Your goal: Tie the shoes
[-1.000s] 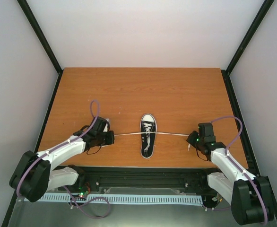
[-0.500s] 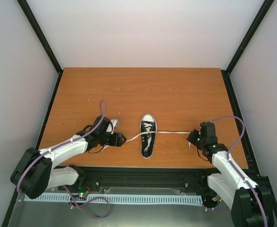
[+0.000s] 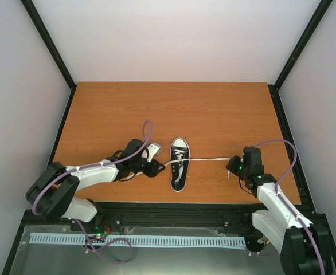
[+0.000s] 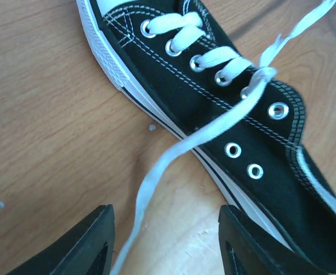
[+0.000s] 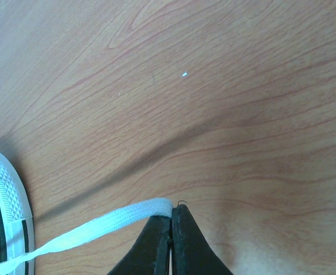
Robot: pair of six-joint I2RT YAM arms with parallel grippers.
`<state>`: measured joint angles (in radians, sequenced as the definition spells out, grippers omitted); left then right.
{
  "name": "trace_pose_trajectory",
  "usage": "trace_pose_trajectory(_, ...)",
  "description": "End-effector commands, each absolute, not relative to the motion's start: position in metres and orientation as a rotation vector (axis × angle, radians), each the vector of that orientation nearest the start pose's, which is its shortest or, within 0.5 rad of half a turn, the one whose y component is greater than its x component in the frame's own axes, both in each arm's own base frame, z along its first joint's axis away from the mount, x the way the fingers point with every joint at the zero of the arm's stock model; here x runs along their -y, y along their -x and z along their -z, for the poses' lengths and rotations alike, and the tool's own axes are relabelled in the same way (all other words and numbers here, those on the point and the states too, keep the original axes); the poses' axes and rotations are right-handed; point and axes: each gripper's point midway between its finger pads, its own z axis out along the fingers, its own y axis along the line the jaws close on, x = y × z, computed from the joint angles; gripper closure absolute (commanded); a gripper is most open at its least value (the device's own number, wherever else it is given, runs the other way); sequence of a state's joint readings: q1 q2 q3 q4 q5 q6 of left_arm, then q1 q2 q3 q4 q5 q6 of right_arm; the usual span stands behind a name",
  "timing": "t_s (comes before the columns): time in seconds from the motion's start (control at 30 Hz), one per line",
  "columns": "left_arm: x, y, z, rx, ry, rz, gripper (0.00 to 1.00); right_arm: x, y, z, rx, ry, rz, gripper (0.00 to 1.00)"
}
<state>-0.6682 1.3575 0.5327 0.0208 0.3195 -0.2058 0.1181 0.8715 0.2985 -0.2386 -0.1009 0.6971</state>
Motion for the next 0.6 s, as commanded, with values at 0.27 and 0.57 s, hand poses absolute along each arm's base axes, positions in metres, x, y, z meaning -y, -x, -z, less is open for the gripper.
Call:
trace_pose_trajectory(0.27, 0.286, -0.264, -0.041, -2.242, -0.864, 0.742, 0.54, -0.048, -0.26, -0.058, -2.321, -0.66, -0.523, 0.97)
trace_pose_trajectory(0.57, 0.291, -0.264, -0.036, -2.249, -0.881, 0.754, 0.61, -0.048, -0.261, -0.058, -2.321, -0.645, -0.513, 0.97)
